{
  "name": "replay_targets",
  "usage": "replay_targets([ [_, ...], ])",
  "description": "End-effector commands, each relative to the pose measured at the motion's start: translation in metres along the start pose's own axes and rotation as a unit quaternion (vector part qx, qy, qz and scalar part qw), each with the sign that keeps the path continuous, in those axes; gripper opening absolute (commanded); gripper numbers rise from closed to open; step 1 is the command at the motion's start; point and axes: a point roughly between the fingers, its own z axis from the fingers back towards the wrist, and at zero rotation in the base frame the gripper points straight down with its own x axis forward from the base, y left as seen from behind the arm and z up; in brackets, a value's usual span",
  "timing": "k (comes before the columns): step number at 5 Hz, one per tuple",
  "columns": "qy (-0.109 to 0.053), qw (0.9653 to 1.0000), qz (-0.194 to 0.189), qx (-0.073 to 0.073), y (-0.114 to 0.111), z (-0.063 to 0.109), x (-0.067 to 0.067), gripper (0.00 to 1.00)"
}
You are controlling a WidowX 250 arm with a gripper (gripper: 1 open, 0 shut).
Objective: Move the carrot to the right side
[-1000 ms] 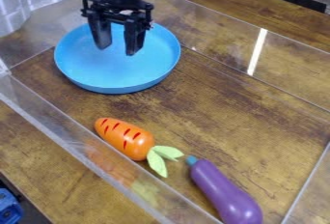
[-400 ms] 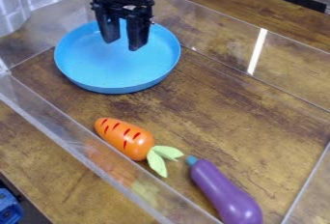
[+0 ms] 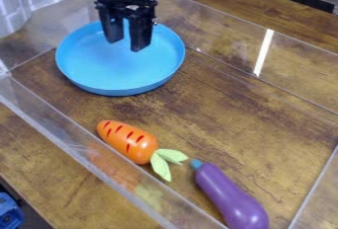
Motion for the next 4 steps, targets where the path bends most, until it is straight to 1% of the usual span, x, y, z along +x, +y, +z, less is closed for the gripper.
replay_targets([
  [1,-0.015,0.9994,0.029,0.011,0.011,0.012,-0.003,1.00],
  [2,-0.013,0.9973,0.072,0.006,0.017,0.010,-0.010,1.00],
  [3,-0.012,0.9953,0.096,0.000,0.019,0.005,-0.009,1.00],
  [4,-0.011,0.9936,0.112,-0.004,0.018,0.000,-0.007,1.00],
])
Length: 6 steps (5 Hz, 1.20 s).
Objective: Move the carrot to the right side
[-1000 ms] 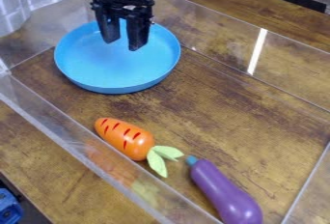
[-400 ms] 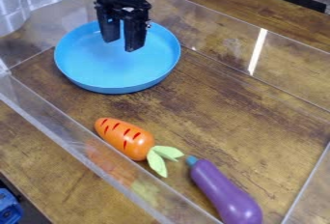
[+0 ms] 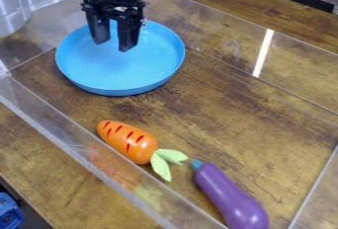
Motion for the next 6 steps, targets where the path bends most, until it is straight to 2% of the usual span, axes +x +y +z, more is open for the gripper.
replay_targets([
  [1,-0.022,0.9996,0.018,0.000,0.006,0.017,-0.002,1.00],
  [2,-0.026,0.9993,0.027,-0.002,0.008,0.023,-0.004,1.00],
  [4,-0.033,0.9991,0.028,-0.002,0.000,0.026,-0.017,1.00],
  [6,-0.053,0.9986,0.002,0.000,-0.024,0.047,-0.010,1.00],
])
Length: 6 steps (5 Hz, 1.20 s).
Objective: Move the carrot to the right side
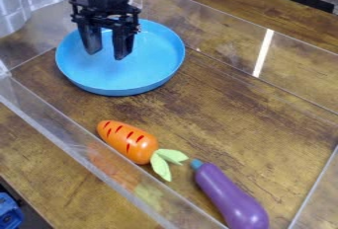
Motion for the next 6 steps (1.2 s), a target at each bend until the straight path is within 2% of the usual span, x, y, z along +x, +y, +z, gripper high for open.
replay_targets([
  [1,-0.058,0.9980,-0.024,0.008,-0.019,0.041,0.009,1.00],
  [2,-0.057,0.9958,-0.072,0.008,-0.033,0.048,0.014,1.00],
  [3,-0.041,0.9909,-0.128,0.014,-0.041,0.043,0.011,1.00],
  [4,-0.025,0.9925,-0.117,0.025,-0.034,0.031,0.004,1.00],
  [5,-0.012,0.9949,-0.097,0.025,-0.029,0.025,-0.002,1.00],
  [6,-0.005,0.9957,-0.089,0.026,-0.026,0.025,-0.009,1.00],
])
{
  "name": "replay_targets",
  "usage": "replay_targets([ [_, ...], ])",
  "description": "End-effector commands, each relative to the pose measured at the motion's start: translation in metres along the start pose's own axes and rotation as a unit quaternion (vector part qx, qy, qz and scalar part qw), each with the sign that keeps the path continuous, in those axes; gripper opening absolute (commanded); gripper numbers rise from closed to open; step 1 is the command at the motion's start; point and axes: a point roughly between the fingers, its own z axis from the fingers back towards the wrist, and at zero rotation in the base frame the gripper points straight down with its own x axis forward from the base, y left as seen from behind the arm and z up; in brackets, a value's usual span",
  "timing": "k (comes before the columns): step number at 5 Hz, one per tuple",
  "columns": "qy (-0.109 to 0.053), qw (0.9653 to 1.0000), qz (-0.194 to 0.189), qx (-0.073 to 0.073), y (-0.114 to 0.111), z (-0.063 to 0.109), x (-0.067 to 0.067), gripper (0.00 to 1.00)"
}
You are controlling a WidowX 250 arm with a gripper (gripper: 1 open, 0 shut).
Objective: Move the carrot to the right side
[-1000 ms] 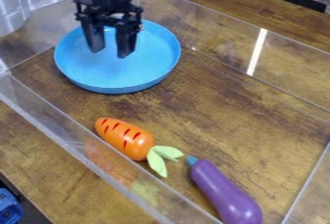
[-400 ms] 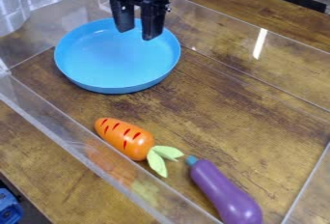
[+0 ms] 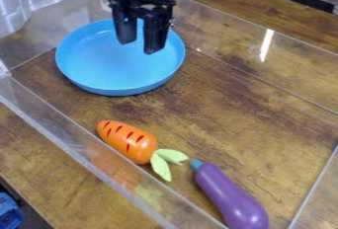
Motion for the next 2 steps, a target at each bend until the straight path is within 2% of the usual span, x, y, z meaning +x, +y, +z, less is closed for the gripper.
replay_targets([
  [1,-0.023,0.9997,0.011,0.004,0.0073,0.0211,-0.0148,1.00],
  [2,-0.025,0.9996,0.015,0.000,0.0114,0.0251,-0.0156,1.00],
])
